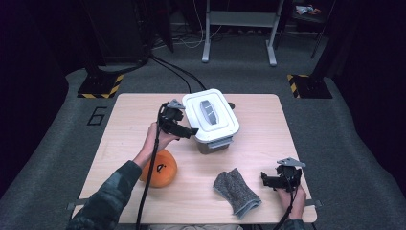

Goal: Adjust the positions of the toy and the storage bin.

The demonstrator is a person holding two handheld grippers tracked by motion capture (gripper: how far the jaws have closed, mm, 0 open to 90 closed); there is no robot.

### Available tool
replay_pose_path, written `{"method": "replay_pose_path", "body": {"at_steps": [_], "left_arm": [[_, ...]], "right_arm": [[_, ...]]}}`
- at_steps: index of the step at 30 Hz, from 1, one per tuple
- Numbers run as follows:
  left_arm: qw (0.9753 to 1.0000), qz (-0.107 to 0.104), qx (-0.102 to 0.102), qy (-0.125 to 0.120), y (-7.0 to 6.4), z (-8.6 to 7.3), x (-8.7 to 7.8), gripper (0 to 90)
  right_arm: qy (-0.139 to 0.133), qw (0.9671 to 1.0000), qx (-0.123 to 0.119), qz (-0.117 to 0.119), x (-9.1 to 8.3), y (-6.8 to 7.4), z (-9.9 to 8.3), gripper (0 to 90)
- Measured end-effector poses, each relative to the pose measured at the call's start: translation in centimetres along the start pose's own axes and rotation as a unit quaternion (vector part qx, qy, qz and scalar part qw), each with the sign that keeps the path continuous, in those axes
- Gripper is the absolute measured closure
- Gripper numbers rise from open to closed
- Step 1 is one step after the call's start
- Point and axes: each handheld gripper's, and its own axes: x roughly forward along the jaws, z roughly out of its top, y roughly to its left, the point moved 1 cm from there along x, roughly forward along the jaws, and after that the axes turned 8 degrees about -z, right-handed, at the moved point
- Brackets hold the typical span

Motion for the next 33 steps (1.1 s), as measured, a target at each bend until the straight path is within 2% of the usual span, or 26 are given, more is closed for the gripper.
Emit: {"method": "replay_pose_path", "body": {"at_steps": [1,3,4,6,8,9,10,11,12,14,15,16,17,18,19,20,24,25,26,27,28,29,30,31,32,33], "left_arm": [[0.9998,0.018,-0.008,-0.008,0.7,-0.5,-1.3,7.7],[0.9991,0.034,-0.016,-0.017,1.5,-1.1,-2.7,6.2],[0.9991,0.034,-0.016,-0.017,1.5,-1.1,-2.7,5.6],[0.9978,0.052,-0.028,-0.031,2.3,-1.8,-3.8,5.1],[0.9968,0.059,-0.041,-0.035,3.2,-2.5,-5.0,3.3],[0.9947,0.079,-0.048,-0.046,4.0,-3.3,-6.0,2.3],[0.9947,0.079,-0.048,-0.046,4.0,-3.3,-6.0,2.0],[0.9923,0.091,-0.064,-0.054,4.7,-4.2,-6.8,1.7],[0.9923,0.091,-0.064,-0.054,4.7,-4.2,-6.8,1.1],[0.9896,0.118,-0.069,-0.045,5.4,-5.3,-7.5,0.4],[0.9857,0.145,-0.076,-0.042,6.1,-6.6,-8.1,0.3],[0.9857,0.145,-0.076,-0.042,6.1,-6.6,-8.1,0.2],[0.9828,0.151,-0.097,-0.044,7.1,-7.9,-8.7,0.0],[0.9828,0.151,-0.097,-0.044,7.1,-7.9,-8.7,0.0],[0.9786,0.165,-0.112,-0.049,8.1,-9.4,-9.3,0.0],[0.9786,0.165,-0.112,-0.049,8.1,-9.4,-9.3,0.0],[0.9723,0.183,-0.138,-0.043,9.8,-12.4,-9.7,0.0],[0.9688,0.191,-0.153,-0.04,10.5,-13.9,-9.3,0.0],[0.9688,0.191,-0.153,-0.04,10.5,-13.9,-9.3,0.0],[0.9679,0.191,-0.16,-0.035,10.8,-14.6,-9.1,0.0],[0.9661,0.202,-0.159,-0.026,11.1,-15.3,-9.0,0.0],[0.963,0.217,-0.159,-0.01,11.6,-16.6,-8.3,0.2],[0.9613,0.221,-0.165,-0.004,11.8,-17.1,-7.9,0.1],[0.9609,0.222,-0.165,0.008,12.0,-17.7,-7.6,0.0],[0.9609,0.222,-0.165,0.008,12.0,-17.7,-7.6,0.0],[0.9598,0.223,-0.17,0.016,12.3,-18.7,-7.0,0.2]], "right_arm": [[0.0,1.0,0.0,0.0,0.0,0.0,0.0,0.0],[0.0,1.0,0.0,0.0,0.0,0.0,0.0,0.0],[0.0,1.0,0.0,0.0,0.0,0.0,0.0,0.0],[0.0,1.0,0.0,0.0,0.0,0.0,0.0,0.0],[0.0,1.0,0.0,0.0,0.0,0.0,0.0,0.0],[0.0,1.0,0.0,0.0,0.0,0.0,0.0,0.0],[0.0,1.0,0.0,0.0,0.0,0.0,0.0,0.0],[0.0,1.0,0.0,0.0,0.0,0.0,0.0,0.0],[0.0,1.0,0.0,0.0,0.0,0.0,0.0,0.0],[0.0,1.0,0.0,0.0,0.0,0.0,0.0,0.0],[0.0,1.0,0.0,0.0,0.0,0.0,0.0,0.0],[0.0,1.0,0.0,0.0,0.0,0.0,0.0,0.0],[0.0,1.0,0.0,0.0,0.0,0.0,0.0,0.0],[0.0,1.0,0.0,0.0,0.0,0.0,0.0,0.0],[0.0,1.0,0.0,0.0,0.0,0.0,0.0,0.0],[0.0,1.0,0.0,0.0,0.0,0.0,0.0,0.0],[0.0,1.0,0.0,0.0,0.0,0.0,0.0,0.0],[0.0,1.0,0.0,0.0,0.0,0.0,0.0,0.0],[0.0,1.0,0.0,0.0,0.0,0.0,0.0,0.0],[0.0,1.0,0.0,0.0,0.0,0.0,0.0,0.0],[0.0,1.0,0.0,0.0,0.0,0.0,0.0,0.0],[0.0,1.0,0.0,0.0,0.0,0.0,0.0,0.0],[0.0,1.0,0.0,0.0,0.0,0.0,0.0,0.0],[0.0,1.0,0.0,0.0,0.0,0.0,0.0,0.0],[0.0,1.0,0.0,0.0,0.0,0.0,0.0,0.0],[0.0,1.0,0.0,0.001,0.0,0.0,0.0,0.0]]}}
